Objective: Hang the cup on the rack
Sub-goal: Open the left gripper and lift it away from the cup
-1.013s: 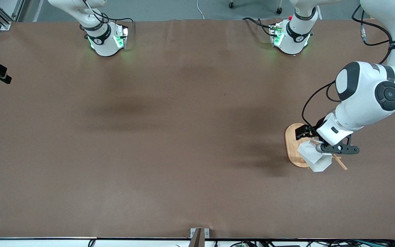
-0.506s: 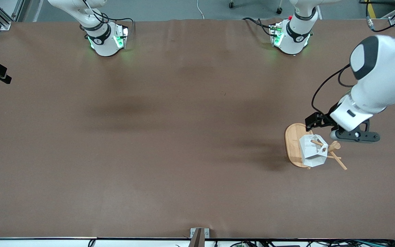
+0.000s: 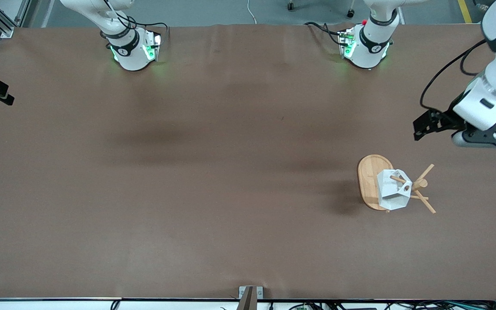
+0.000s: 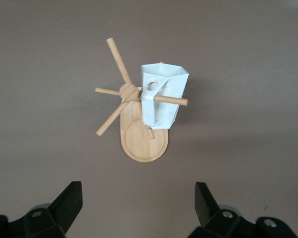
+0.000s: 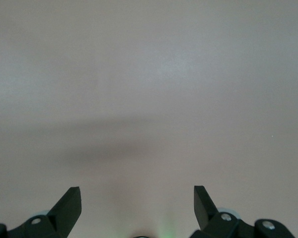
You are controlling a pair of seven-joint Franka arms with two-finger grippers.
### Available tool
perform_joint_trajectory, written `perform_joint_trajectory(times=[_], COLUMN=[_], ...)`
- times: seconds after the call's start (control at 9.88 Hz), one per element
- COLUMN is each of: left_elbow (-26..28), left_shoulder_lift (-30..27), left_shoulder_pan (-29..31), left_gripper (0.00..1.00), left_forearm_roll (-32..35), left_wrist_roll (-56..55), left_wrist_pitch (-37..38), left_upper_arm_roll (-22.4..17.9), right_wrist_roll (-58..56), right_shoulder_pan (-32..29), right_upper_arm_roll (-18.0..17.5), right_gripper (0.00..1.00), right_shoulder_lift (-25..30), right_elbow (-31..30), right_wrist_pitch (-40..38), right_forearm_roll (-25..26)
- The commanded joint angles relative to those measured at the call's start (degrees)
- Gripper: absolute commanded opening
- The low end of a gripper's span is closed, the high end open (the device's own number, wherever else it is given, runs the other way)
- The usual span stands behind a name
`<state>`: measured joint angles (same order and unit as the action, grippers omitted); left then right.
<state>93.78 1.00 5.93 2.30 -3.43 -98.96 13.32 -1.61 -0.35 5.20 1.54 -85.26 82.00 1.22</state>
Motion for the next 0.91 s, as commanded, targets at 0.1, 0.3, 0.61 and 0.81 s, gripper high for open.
perform_joint_trajectory(times=[0.1,0.3,0.61,0.81], left_elbow=[0.8,1.7,2.9,2.5], left_shoulder_lift=[-3.8,-6.6,-8.5,-7.7], left_shoulder_pan=[-3.6,-5.2,-5.7,-5.6], left_gripper=[1.00,1.00,1.00,1.00], left_forearm_roll=[0.7,-1.7,-2.6,-2.2], left_wrist_roll=[3.9,2.6,-1.4,-0.6], left_wrist_pitch=[6.5,9.7,10.3,10.4], left_upper_arm_roll=[-5.7,-6.7,-6.2,-6.2], right_wrist_roll=[-0.7,-0.7,-0.7,-0.7], right_shoulder_pan=[-0.3,-0.3,-0.3,-0.3], right_upper_arm_roll=[0.1,0.1,0.1,0.1], right_gripper=[1.00,1.00,1.00,1.00], right_shoulder_lift=[-0.2,-0.2,-0.2,-0.2], right_elbow=[0.7,0.7,0.7,0.7], right_wrist_pitch=[-0.3,-0.3,-0.3,-0.3], right_forearm_roll=[-0.1,-0.1,-0.1,-0.1])
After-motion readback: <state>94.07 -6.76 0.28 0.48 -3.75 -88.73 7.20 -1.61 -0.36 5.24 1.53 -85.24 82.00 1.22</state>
